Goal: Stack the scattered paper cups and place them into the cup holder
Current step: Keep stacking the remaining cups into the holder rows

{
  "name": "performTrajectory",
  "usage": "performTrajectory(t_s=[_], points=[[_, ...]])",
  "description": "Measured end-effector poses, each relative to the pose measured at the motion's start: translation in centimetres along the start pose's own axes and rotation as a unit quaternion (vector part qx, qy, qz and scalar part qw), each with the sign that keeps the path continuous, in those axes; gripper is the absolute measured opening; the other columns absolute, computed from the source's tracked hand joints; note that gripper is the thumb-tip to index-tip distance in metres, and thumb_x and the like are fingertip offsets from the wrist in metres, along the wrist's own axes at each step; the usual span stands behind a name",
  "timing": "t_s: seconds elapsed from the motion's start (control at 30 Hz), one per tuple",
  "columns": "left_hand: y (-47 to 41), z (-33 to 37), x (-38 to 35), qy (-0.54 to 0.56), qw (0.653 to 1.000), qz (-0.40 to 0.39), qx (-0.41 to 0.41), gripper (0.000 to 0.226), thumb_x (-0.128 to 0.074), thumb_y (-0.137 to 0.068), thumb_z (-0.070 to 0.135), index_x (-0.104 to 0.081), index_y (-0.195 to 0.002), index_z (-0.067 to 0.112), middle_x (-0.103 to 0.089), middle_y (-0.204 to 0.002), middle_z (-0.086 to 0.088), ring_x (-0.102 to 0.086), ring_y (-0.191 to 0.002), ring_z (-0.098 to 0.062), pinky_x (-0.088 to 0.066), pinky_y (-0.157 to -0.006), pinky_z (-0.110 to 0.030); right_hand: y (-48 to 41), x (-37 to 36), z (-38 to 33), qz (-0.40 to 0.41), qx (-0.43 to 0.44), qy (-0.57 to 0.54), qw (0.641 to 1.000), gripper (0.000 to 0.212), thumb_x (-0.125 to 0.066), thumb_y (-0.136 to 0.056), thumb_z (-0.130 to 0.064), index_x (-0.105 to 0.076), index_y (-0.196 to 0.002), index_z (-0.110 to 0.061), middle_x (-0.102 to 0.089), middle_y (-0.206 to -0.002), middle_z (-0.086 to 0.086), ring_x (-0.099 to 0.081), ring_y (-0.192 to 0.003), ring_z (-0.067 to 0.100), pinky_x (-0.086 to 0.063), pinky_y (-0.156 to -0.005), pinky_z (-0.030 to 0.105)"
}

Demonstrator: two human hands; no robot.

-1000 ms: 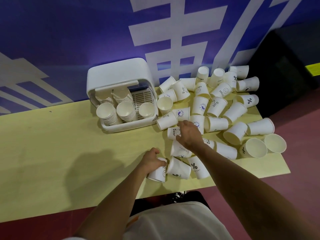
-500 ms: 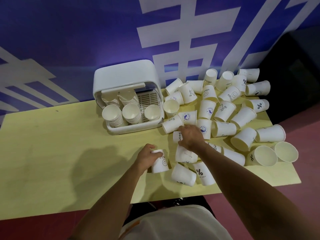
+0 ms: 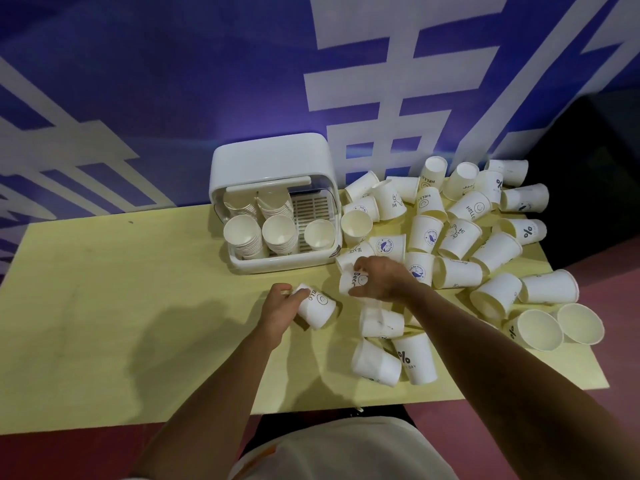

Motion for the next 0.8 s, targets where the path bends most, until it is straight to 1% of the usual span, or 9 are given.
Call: performTrajectory(t_s=[0.1, 0.2, 0.27, 0.37, 0.47, 0.57, 0.63, 0.7, 0.8], points=[[-0.2, 0.0, 0.5, 0.029, 1.000, -0.002, 0.002, 0.050, -0.077, -0.081, 0.035, -0.053, -0.121, 0.017, -0.062, -0.110, -0.002, -0.063, -0.102, -0.022, -0.054, -0.095, -0.043, 0.0, 1.1, -0.9, 0.007, -0.003, -0.065, 0.998, 0.071, -0.074, -0.079, -0.057, -0.051, -0.135, -0.020, -0.061, -0.129, 0.006, -0.057, -0.115, 0.023, -0.047, -0.093, 0.035], [-0.3, 0.5, 1.0, 0.053, 0.999, -0.001, -0.005, 0.046, -0.076, -0.082, 0.033, -0.055, -0.120, 0.016, -0.063, -0.112, -0.005, -0.064, -0.102, -0.023, -0.054, -0.095, -0.045, 0.3, 2.6, -2.0, 0.044, 0.004, -0.126, 0.991, 0.072, -0.074, -0.082, -0.049, -0.046, -0.139, -0.015, -0.058, -0.129, 0.009, -0.056, -0.113, 0.025, -0.046, -0.092, 0.035], [-0.3, 1.0, 1.3, 0.068, 0.998, -0.001, -0.009, 0.039, -0.074, -0.085, 0.028, -0.057, -0.118, 0.017, -0.063, -0.112, -0.005, -0.065, -0.099, -0.021, -0.057, -0.089, -0.041, 0.4, 3.2, -2.7, 0.069, 0.011, -0.155, 0.985, 0.071, -0.074, -0.083, -0.043, -0.045, -0.141, -0.014, -0.056, -0.129, 0.010, -0.055, -0.113, 0.025, -0.046, -0.090, 0.035], [-0.1, 1.7, 2.0, 0.081, 0.997, -0.010, -0.018, 0.034, -0.072, -0.087, 0.025, -0.058, -0.117, 0.016, -0.062, -0.111, -0.004, -0.065, -0.091, -0.017, -0.057, -0.067, -0.027, 0.4, 3.6, -3.4, 0.090, 0.006, -0.178, 0.980, 0.072, -0.073, -0.082, -0.041, -0.044, -0.143, -0.018, -0.054, -0.129, 0.010, -0.054, -0.113, 0.025, -0.048, -0.093, 0.038], [-0.3, 1.7, 3.3, 0.093, 0.996, 0.001, -0.011, 0.037, -0.074, -0.086, 0.026, -0.058, -0.116, 0.014, -0.061, -0.115, -0.004, -0.064, -0.096, -0.016, -0.057, -0.077, -0.031, 0.1, 3.6, -4.3, 0.094, 0.003, -0.197, 0.976, 0.070, -0.070, -0.083, -0.039, -0.042, -0.144, -0.019, -0.060, -0.128, 0.007, -0.058, -0.106, 0.023, -0.050, -0.088, 0.037], [-0.6, 1.2, 4.4, 0.103, 0.995, 0.005, 0.005, 0.038, -0.077, -0.084, 0.029, -0.058, -0.112, 0.011, -0.062, -0.113, -0.004, -0.064, -0.097, -0.015, -0.057, -0.077, -0.030, -0.3, 3.5, -5.2, 0.111, -0.016, -0.227, 0.967, 0.067, -0.071, -0.083, -0.037, -0.042, -0.141, -0.018, -0.063, -0.119, 0.006, -0.059, -0.096, 0.021, -0.053, -0.078, 0.035], [-0.7, 1.0, 5.1, 0.104, 0.995, 0.001, 0.009, 0.039, -0.077, -0.084, 0.031, -0.058, -0.110, 0.011, -0.064, -0.112, -0.004, -0.065, -0.099, -0.016, -0.057, -0.078, -0.029, -0.6, 3.5, -5.4, 0.127, -0.043, -0.276, 0.952, 0.066, -0.072, -0.082, -0.037, -0.041, -0.137, -0.018, -0.063, -0.118, 0.007, -0.061, -0.096, 0.023, -0.056, -0.077, 0.038], [-0.9, 0.8, 5.6, 0.104, 0.995, -0.002, 0.009, 0.038, -0.078, -0.083, 0.032, -0.057, -0.107, 0.011, -0.065, -0.110, -0.005, -0.065, -0.097, -0.016, -0.057, -0.080, -0.030, -0.9, 3.5, -5.6, 0.141, -0.061, -0.333, 0.930, 0.068, -0.074, -0.082, -0.033, -0.037, -0.138, -0.018, -0.061, -0.118, 0.008, -0.062, -0.096, 0.024, -0.054, -0.074, 0.035], [-1.0, 0.6, 6.0, 0.111, 0.994, -0.012, 0.016, 0.036, -0.078, -0.084, 0.031, -0.054, -0.101, 0.010, -0.064, -0.096, -0.005, -0.063, -0.088, -0.018, -0.058, -0.085, -0.034, -1.0, 3.9, -6.0, 0.154, -0.055, -0.391, 0.906, 0.068, -0.074, -0.084, -0.027, -0.035, -0.139, -0.021, -0.056, -0.121, 0.004, -0.059, -0.104, 0.025, -0.048, -0.076, 0.030]])
Point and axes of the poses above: each hand's wrist, its own y-axis away from the middle knuckle, its own x-axis out of the back of the hand, z = x × y, the point moved 6 cm from there along -y, towards the middle knuckle
